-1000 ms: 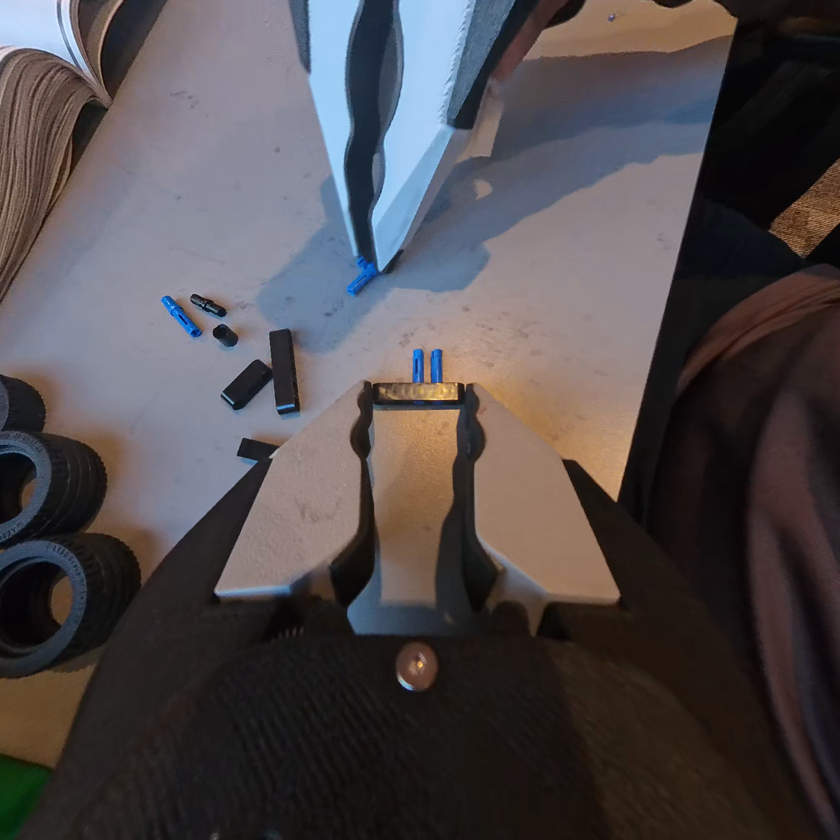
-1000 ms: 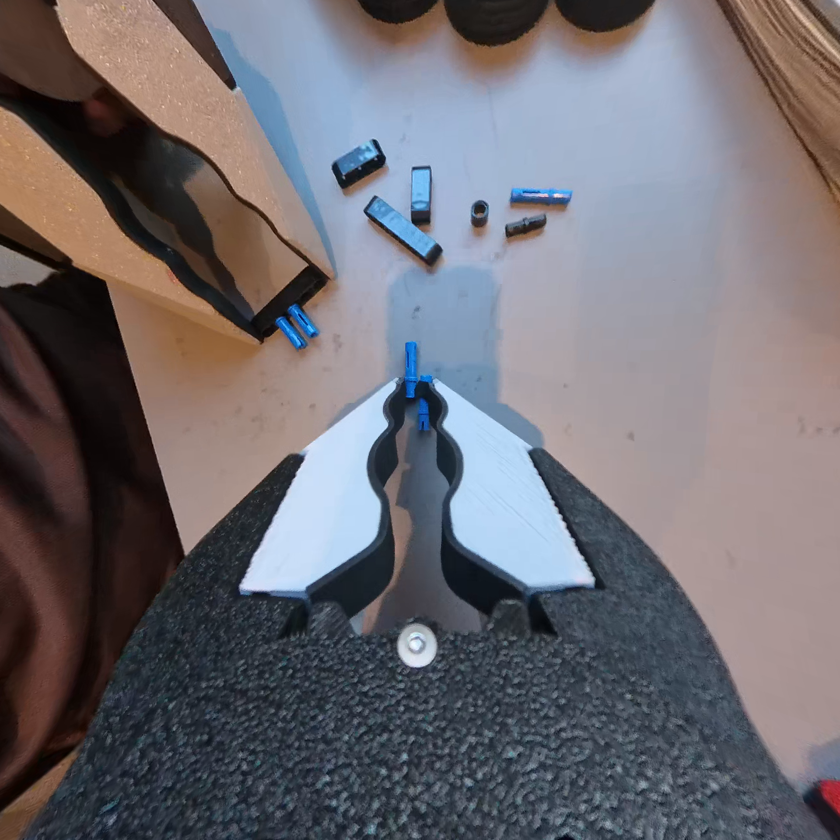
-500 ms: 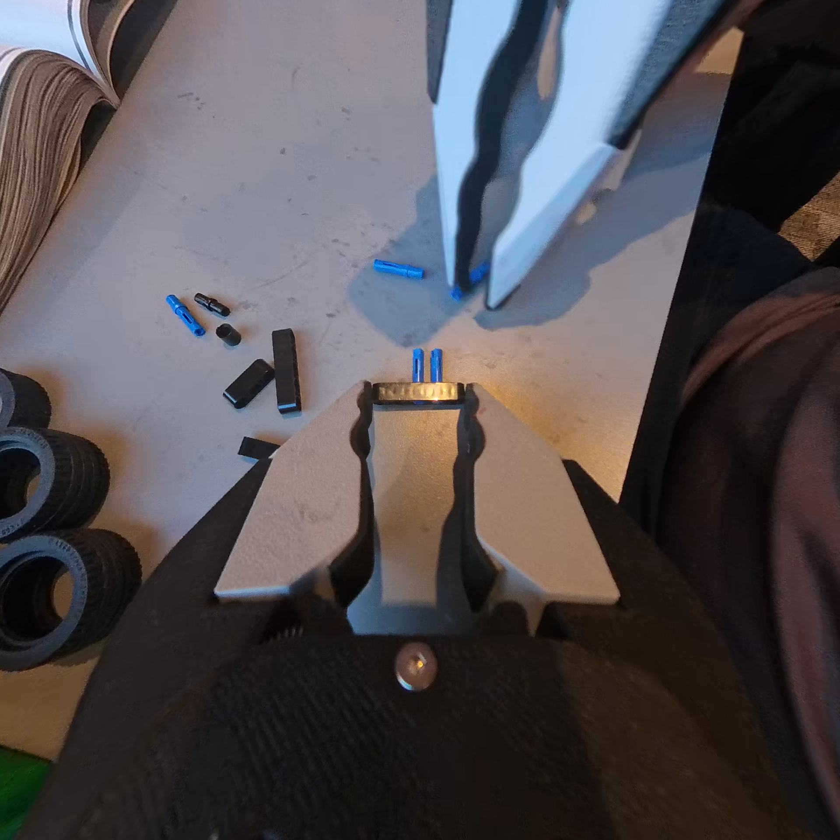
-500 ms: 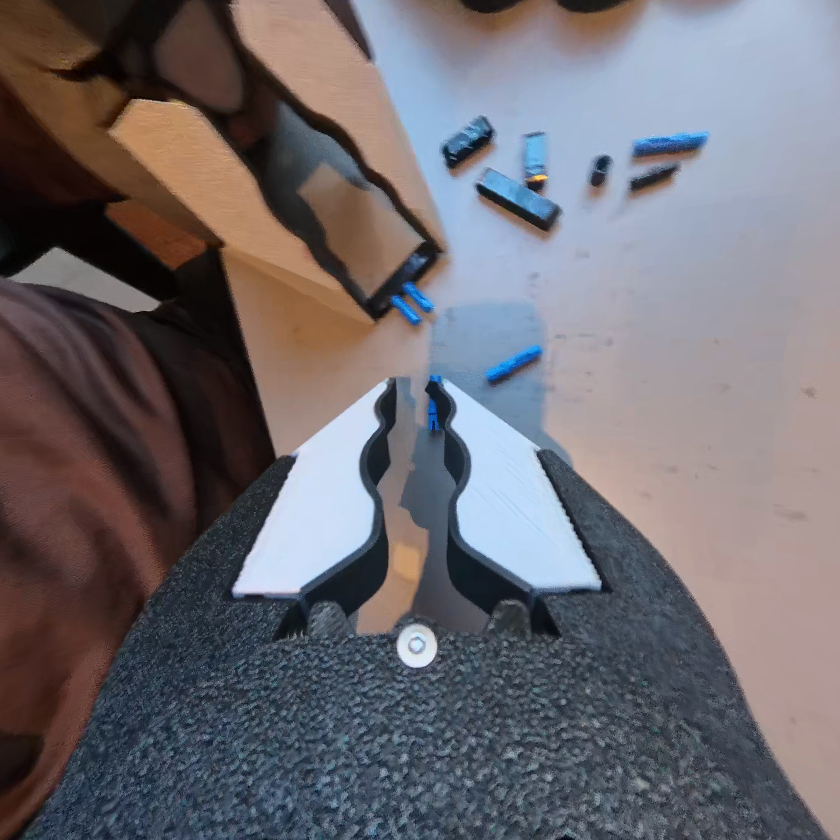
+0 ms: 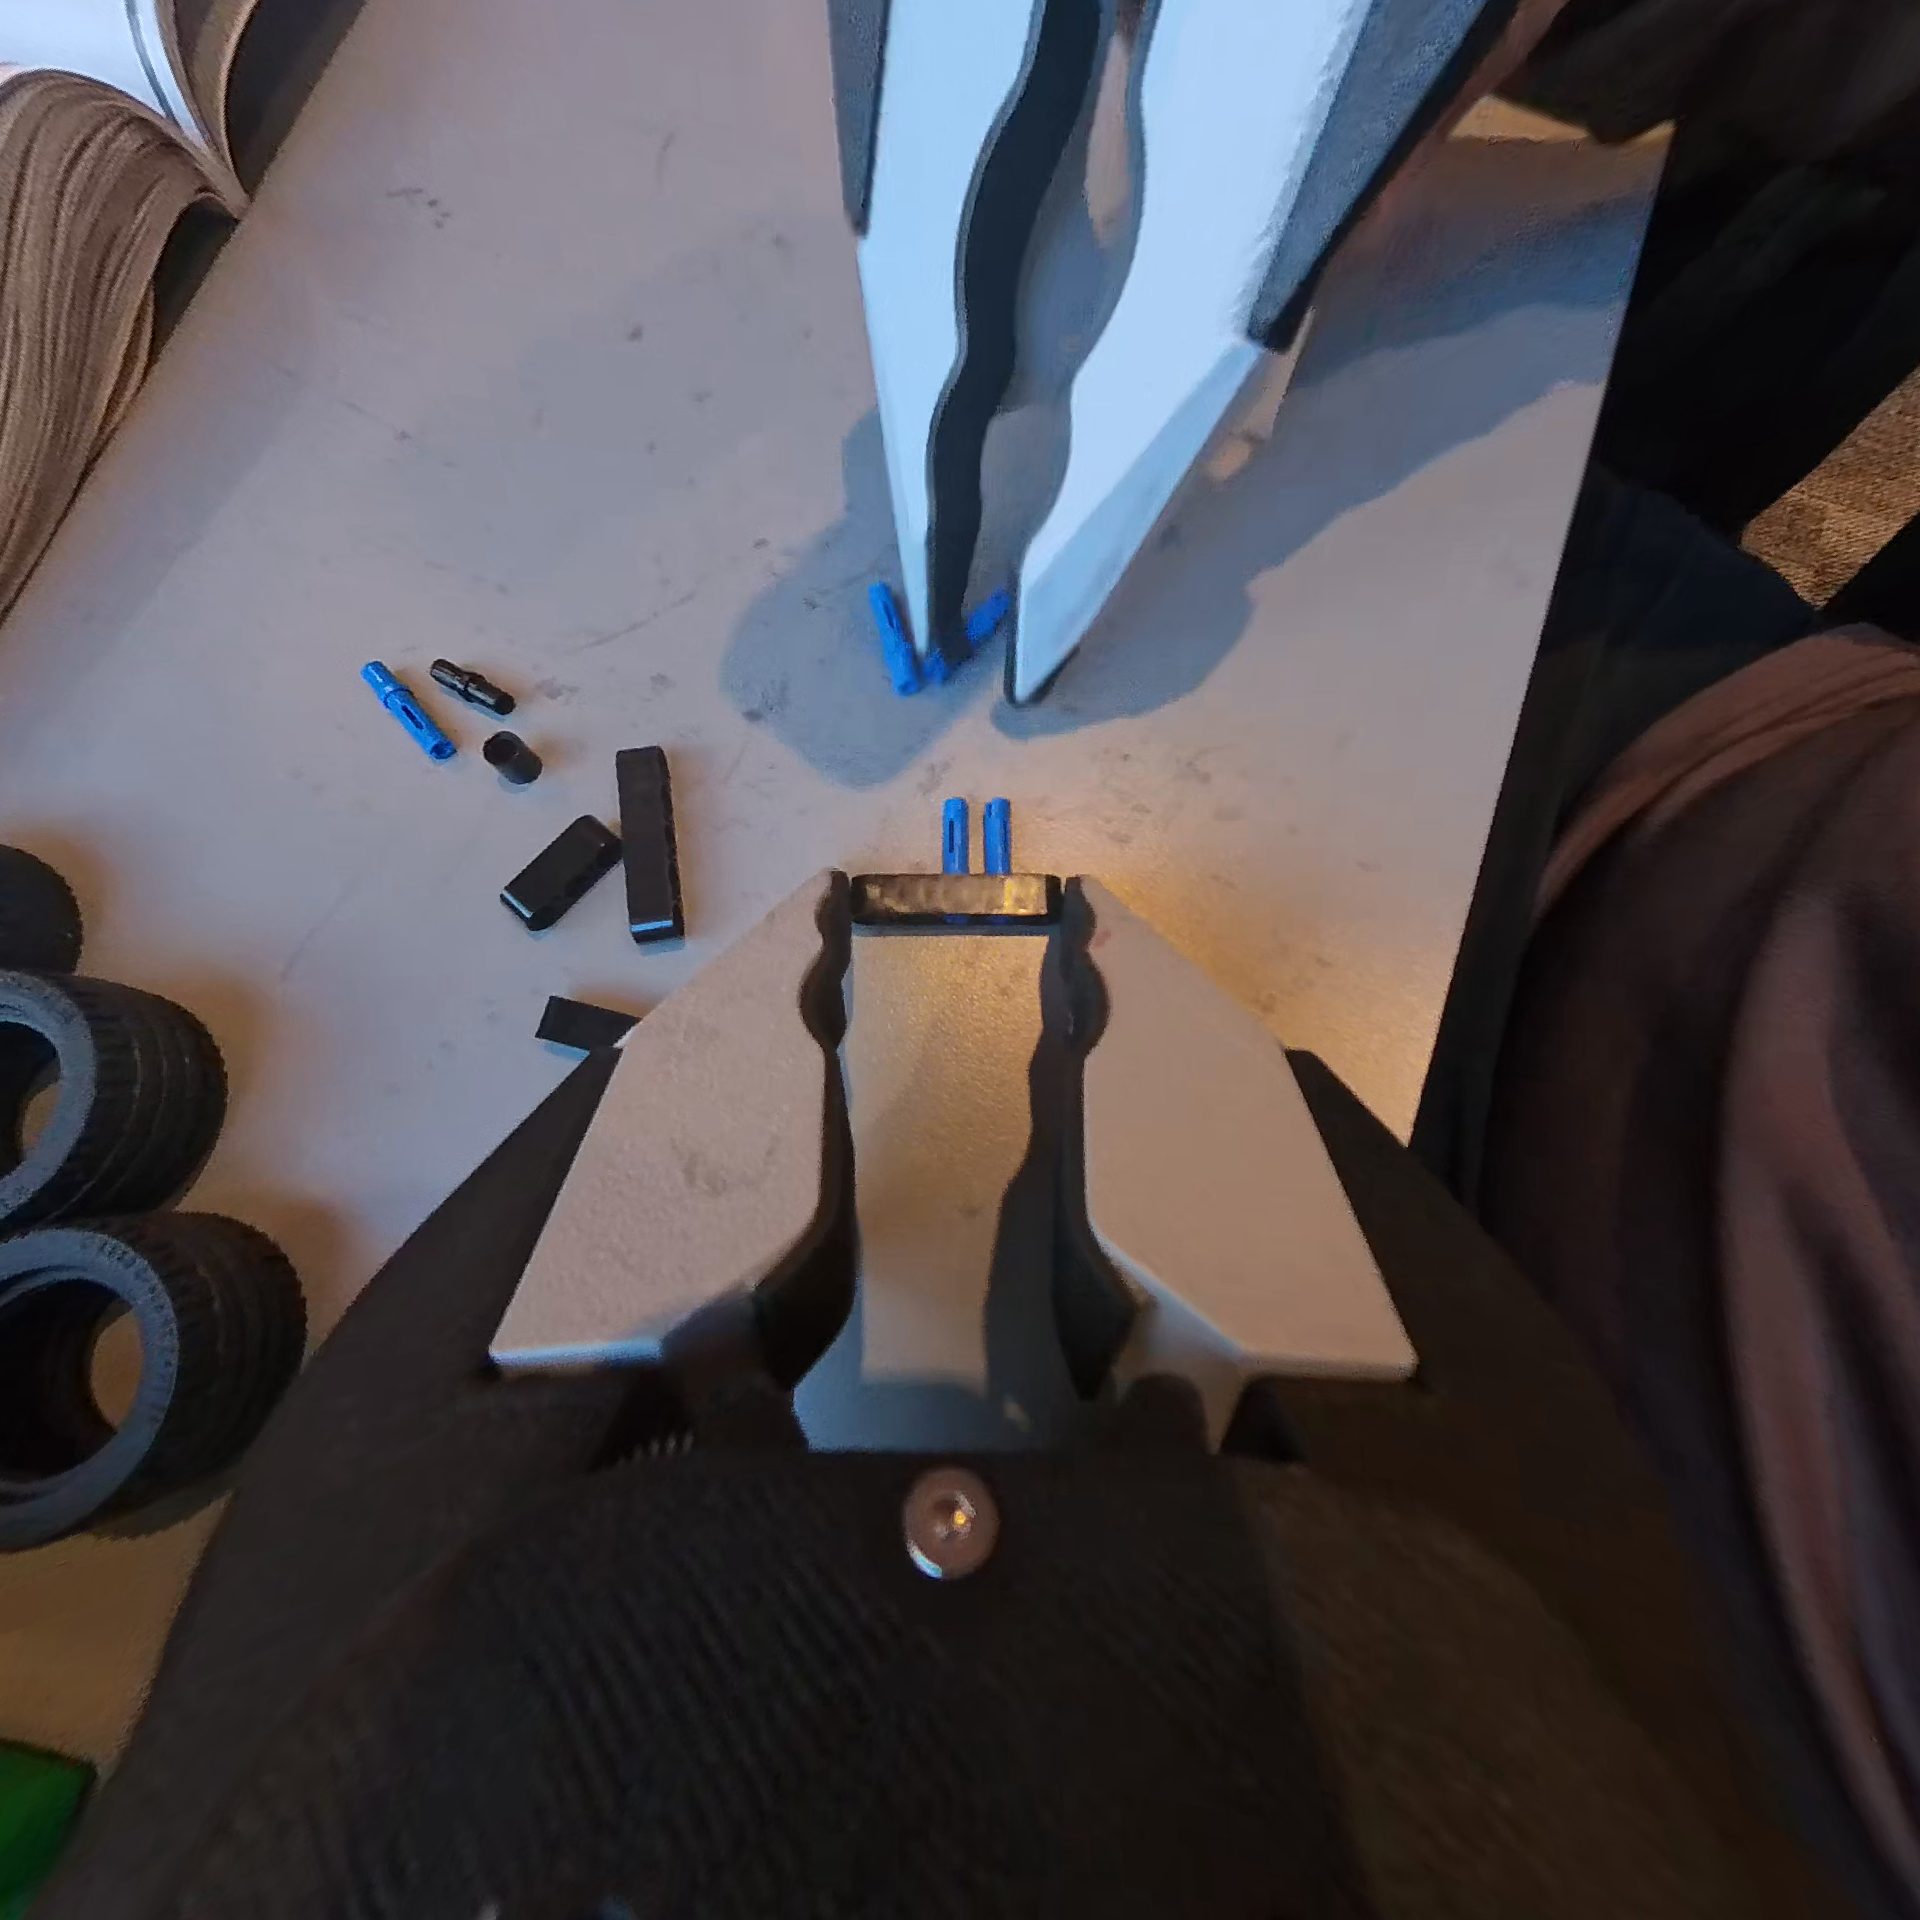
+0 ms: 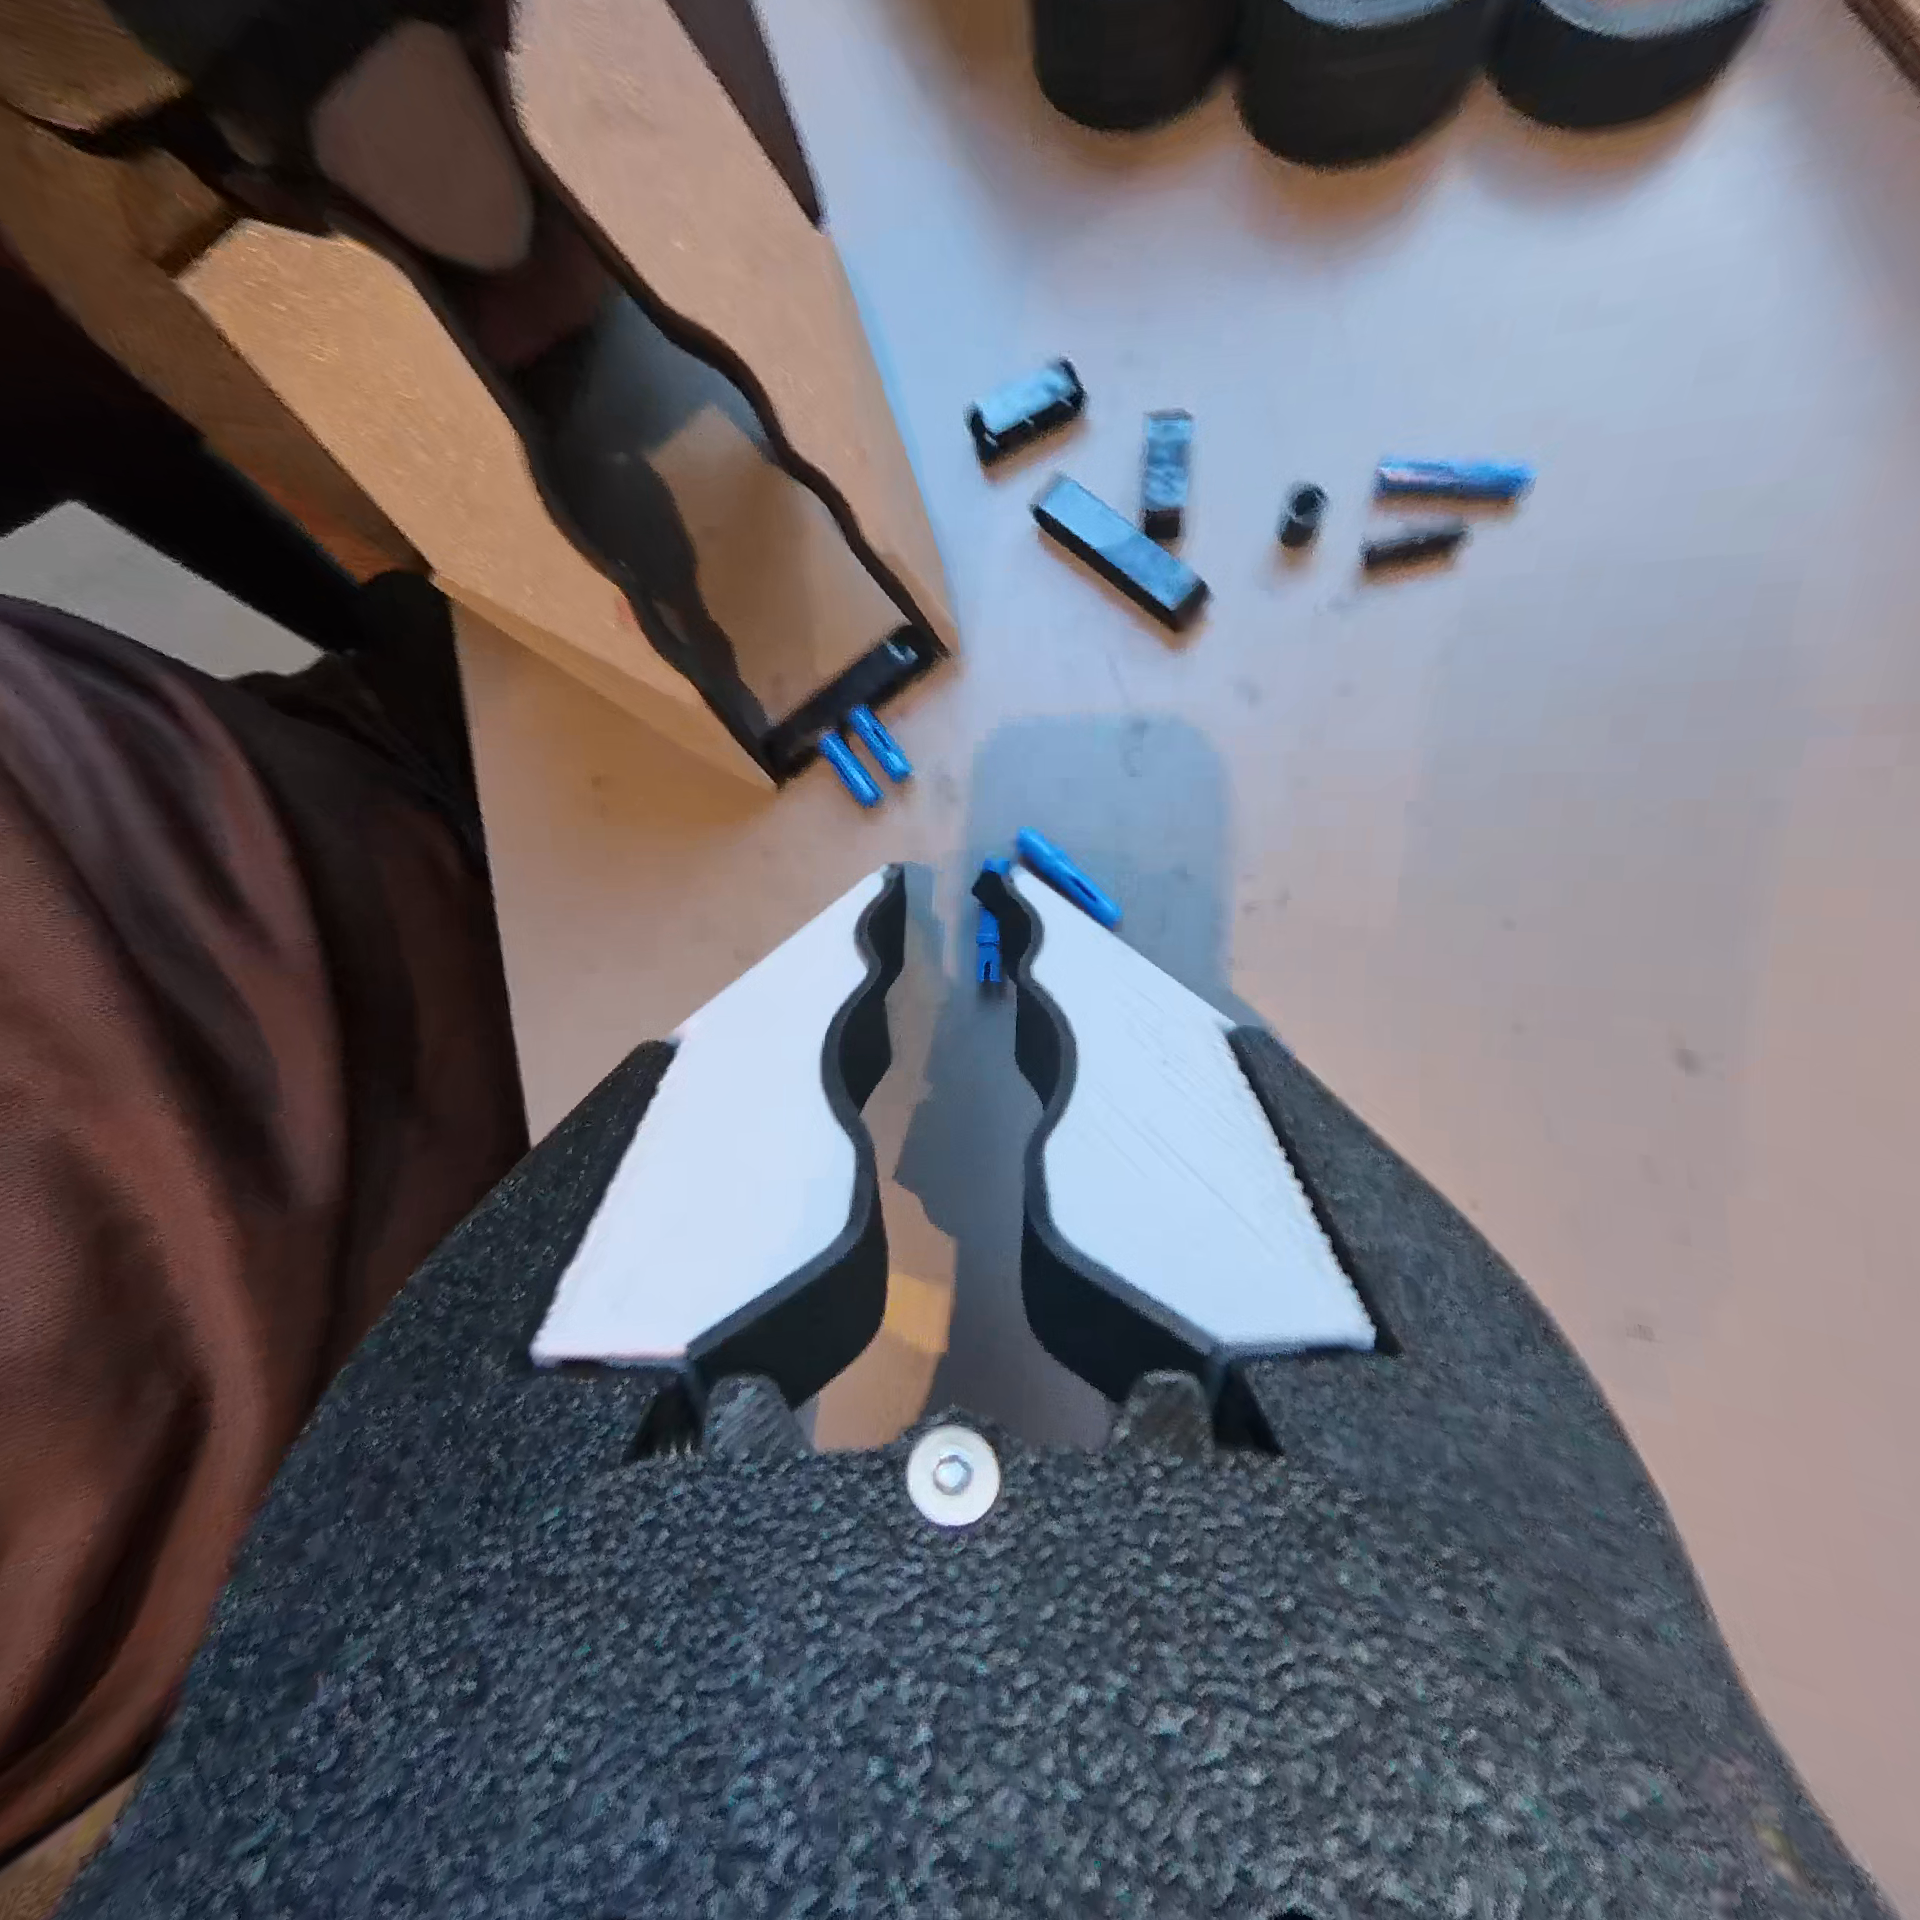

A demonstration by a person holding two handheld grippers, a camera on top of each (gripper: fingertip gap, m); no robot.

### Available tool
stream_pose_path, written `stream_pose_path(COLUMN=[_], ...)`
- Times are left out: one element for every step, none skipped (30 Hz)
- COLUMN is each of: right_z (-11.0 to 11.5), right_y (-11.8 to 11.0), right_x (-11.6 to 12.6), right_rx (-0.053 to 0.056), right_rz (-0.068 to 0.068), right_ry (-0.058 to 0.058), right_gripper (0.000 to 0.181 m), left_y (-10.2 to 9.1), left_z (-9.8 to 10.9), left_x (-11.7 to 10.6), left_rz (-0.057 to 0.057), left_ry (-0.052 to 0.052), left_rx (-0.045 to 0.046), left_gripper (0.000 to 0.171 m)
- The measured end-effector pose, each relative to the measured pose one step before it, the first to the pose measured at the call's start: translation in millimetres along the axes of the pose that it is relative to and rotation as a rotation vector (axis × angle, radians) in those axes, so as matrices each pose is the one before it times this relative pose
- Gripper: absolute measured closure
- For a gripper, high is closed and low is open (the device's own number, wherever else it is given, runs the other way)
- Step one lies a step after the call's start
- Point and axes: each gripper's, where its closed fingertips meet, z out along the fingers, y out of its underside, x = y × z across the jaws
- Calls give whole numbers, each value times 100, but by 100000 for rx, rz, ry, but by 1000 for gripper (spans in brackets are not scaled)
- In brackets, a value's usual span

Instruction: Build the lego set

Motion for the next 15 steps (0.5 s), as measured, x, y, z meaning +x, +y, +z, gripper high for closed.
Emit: stream_pose_path(right_z=[337, 132, -93, -292, -405, -421, -388, -298, -189, -103, 24, 145, 224, 287, 280], right_y=[-390, -337, -336, -302, -228, -163, -183, -195, -203, -122, 48, 209, 271, 302, 281], right_x=[-475, -300, -64, 201, 494, 752, 782, 509, 250, 146, 99, 141, 111, 77, 33], right_rx=[429, 320, 654, 783, 537, 356, 582, 644, 511, 38, -759, -1360, -1431, -1295, -1206], right_rz=[-1695, -1687, -2082, -2100, -1645, -1362, -1476, -1586, -1463, -1427, -1561, -1549, -1463, -976, -297], right_ry=[-3142, -1900, -211, 1231, 2602, 4069, 4711, 3612, 2630, 2379, 2049, 1882, 1336, 641, 80], right_gripper=[164, 164, 164, 164, 164, 164, 161, 160, 158, 152, 147, 146, 146, 146, 146], left_y=[0, -2, 0, -14, -2, -11, -2, 3, 5, -12, -9, -19, 0, -6, 4], left_z=[-1, 2, -2, -5, -4, -8, 1, 0, 14, 16, 10, 19, -1, 6, -2], left_x=[-11, 5, -4, 1, 3, 0, -6, 0, 0, 3, 14, 6, 2, -1, -3], left_rz=[-60, 207, 262, 372, 396, 273, 50, -171, -228, -88, 79, 180, 120, -3, -111], left_ry=[50, -181, -249, -324, -329, -215, -20, 169, 274, 247, 111, -17, -25, 26, 86], left_rx=[4, 0, 31, 72, 77, 53, 15, -30, -50, -31, 0, 21, 18, 0, -20], left_gripper=[134, 133, 133, 133, 133, 134, 134, 134, 134, 134, 134, 134, 133, 133, 133])
